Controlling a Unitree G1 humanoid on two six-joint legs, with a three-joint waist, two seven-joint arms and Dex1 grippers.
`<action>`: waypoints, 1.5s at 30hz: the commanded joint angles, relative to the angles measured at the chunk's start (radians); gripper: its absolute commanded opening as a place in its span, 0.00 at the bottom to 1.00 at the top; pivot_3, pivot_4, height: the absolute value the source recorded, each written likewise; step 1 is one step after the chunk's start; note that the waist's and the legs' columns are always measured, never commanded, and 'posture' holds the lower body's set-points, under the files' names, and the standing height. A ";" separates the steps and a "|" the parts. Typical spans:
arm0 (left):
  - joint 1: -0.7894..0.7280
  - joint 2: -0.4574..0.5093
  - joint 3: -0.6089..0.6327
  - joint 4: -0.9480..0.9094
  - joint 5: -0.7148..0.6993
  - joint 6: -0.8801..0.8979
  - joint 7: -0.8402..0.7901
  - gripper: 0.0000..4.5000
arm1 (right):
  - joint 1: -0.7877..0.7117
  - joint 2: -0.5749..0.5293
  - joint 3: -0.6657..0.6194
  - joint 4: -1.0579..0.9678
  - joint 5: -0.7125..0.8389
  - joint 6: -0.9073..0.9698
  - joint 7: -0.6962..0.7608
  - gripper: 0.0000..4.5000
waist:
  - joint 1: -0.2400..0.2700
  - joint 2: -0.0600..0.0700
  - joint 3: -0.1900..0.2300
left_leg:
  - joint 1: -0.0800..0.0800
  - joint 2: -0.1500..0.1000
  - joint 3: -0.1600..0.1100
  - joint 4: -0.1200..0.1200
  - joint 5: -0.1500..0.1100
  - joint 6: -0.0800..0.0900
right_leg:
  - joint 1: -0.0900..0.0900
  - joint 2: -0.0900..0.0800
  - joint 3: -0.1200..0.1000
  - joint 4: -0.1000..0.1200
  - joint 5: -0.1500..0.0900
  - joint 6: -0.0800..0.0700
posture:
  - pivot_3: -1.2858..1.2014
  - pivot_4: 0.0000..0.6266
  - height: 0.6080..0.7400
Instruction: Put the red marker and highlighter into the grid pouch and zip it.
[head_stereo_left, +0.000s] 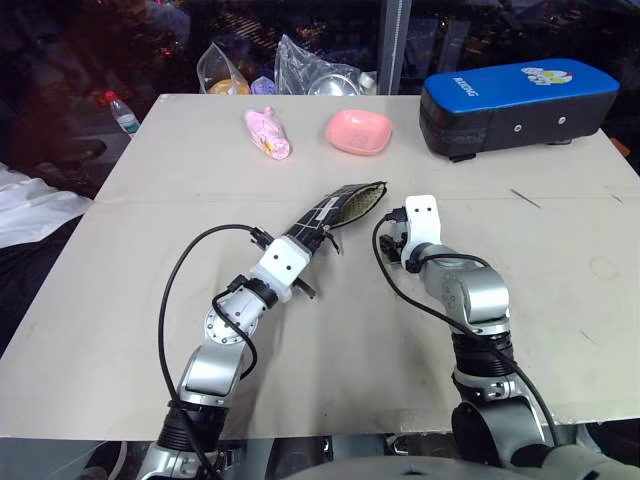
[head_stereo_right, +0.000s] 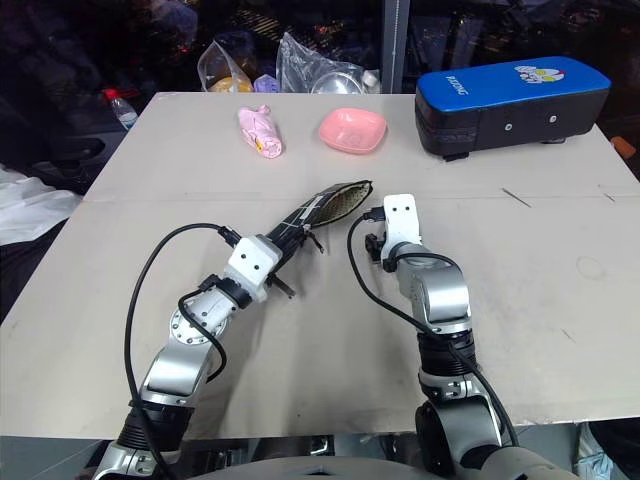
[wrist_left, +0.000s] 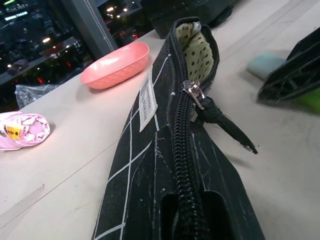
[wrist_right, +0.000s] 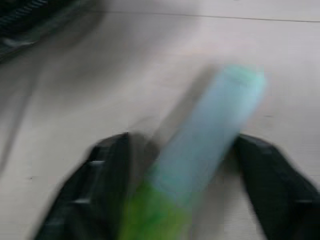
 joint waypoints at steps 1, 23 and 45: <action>-0.010 -0.001 0.001 -0.045 0.002 -0.010 0.010 0.00 | -0.012 0.029 -0.055 0.024 0.026 0.034 -0.028 0.29 | -0.007 0.000 0.000 | 0.000 0.000 0.000 0.000 0.000 0.000 | 0.000 0.000 0.000 0.000 0.000 0.000 | 0.52 0.24 0.83; -0.095 -0.012 -0.042 0.044 -0.004 -0.058 -0.011 0.00 | -0.101 -0.806 0.297 0.108 -0.249 -1.204 0.550 0.07 | -0.011 0.006 0.005 | -0.002 -0.003 0.000 -0.005 -0.001 0.002 | -0.002 -0.001 0.000 -0.006 -0.002 0.003 | 0.52 0.24 0.83; -0.128 0.021 -0.102 0.029 0.035 -0.090 -0.066 0.00 | -0.394 -0.693 0.477 0.576 -0.564 -1.810 0.533 0.07 | 0.009 0.006 0.006 | -0.001 0.000 0.012 -0.001 0.000 0.001 | -0.002 -0.001 0.003 -0.004 -0.002 0.003 | 0.52 0.24 0.83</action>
